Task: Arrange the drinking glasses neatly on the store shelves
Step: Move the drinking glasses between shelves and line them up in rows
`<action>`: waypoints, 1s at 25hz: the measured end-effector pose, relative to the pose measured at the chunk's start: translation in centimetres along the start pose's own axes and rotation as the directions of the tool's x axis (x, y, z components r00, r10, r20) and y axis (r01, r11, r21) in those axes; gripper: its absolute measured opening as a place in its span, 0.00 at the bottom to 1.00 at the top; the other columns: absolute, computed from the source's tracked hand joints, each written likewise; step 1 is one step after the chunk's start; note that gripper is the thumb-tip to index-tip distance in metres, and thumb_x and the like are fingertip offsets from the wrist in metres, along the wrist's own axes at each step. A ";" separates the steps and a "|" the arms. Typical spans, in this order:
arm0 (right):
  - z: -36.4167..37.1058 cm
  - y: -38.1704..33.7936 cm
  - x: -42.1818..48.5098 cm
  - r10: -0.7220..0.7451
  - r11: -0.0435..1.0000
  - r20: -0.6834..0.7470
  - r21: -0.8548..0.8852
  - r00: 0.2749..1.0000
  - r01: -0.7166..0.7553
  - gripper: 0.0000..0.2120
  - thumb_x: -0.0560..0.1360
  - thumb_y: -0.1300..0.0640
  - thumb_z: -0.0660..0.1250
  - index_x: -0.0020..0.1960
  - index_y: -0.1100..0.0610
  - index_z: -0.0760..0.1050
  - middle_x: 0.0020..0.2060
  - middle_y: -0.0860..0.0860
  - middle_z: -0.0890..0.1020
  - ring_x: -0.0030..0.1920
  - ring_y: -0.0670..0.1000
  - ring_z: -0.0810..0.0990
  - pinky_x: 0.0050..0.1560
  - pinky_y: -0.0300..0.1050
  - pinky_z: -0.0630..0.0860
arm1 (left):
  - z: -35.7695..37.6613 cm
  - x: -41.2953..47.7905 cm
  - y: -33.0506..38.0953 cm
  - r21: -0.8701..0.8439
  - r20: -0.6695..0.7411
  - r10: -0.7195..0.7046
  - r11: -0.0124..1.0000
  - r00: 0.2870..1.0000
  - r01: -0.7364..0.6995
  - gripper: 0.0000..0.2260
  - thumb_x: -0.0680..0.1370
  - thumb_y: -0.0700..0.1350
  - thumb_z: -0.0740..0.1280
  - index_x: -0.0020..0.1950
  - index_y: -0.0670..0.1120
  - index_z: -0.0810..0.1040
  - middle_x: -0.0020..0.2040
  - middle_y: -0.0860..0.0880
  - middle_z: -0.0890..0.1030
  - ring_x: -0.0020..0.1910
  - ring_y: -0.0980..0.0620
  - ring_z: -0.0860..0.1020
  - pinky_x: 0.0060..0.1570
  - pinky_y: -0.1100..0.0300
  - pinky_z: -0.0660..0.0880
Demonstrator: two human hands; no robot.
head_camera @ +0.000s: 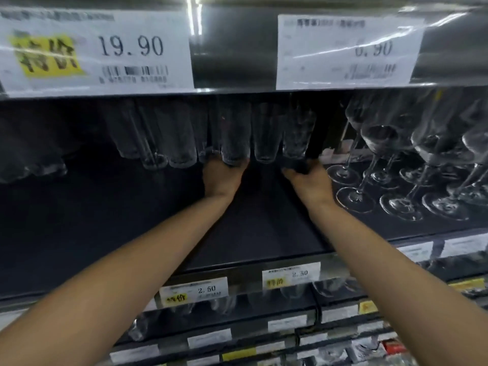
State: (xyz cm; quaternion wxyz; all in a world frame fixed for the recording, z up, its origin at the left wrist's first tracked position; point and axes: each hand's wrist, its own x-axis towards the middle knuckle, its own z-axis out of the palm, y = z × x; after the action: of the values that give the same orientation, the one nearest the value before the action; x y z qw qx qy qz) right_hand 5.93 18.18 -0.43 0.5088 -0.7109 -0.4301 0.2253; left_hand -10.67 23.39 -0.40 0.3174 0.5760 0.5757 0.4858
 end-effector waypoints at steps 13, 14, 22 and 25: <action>3.5 -0.8 6.1 -0.008 0.998 -0.205 -0.056 0.979 -0.004 0.25 0.76 0.54 0.69 0.67 0.64 0.64 0.59 0.61 0.78 0.59 0.60 0.78 0.50 0.44 0.72 | 1.9 3.2 -1.1 0.273 -0.144 0.049 0.962 0.988 -0.008 0.27 0.72 0.59 0.74 0.59 0.39 0.79 0.56 0.43 0.83 0.54 0.43 0.82 0.52 0.51 0.81; 3.5 -0.9 6.2 -0.006 0.998 -0.211 -0.062 0.978 -0.007 0.26 0.76 0.53 0.69 0.67 0.65 0.63 0.61 0.61 0.77 0.60 0.60 0.77 0.54 0.46 0.73 | 1.9 3.1 -1.0 0.280 -0.147 0.056 0.960 0.988 -0.013 0.28 0.72 0.59 0.74 0.60 0.38 0.78 0.56 0.42 0.82 0.54 0.43 0.81 0.52 0.49 0.81; 4.5 -1.2 6.4 -0.052 0.986 -0.282 -0.169 0.958 0.004 0.28 0.78 0.49 0.66 0.69 0.65 0.64 0.65 0.63 0.71 0.65 0.63 0.71 0.62 0.54 0.70 | 2.3 3.2 -0.8 0.284 -0.190 0.049 0.959 0.980 0.007 0.32 0.70 0.62 0.73 0.62 0.39 0.77 0.58 0.42 0.81 0.57 0.43 0.80 0.55 0.49 0.80; 4.7 -1.2 6.3 -0.047 0.989 -0.305 -0.145 0.951 0.002 0.24 0.79 0.50 0.63 0.67 0.64 0.64 0.63 0.63 0.74 0.63 0.63 0.74 0.61 0.54 0.71 | 2.2 3.3 -0.7 0.266 -0.212 0.032 0.964 0.977 0.026 0.34 0.71 0.63 0.73 0.64 0.39 0.75 0.61 0.42 0.80 0.59 0.43 0.79 0.57 0.49 0.79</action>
State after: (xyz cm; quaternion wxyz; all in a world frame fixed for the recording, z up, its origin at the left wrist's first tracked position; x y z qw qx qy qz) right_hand 5.29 26.11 -0.35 0.5202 -0.7663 -0.3696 0.0742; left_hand -9.29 27.13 -1.10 0.1724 0.5585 0.6660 0.4635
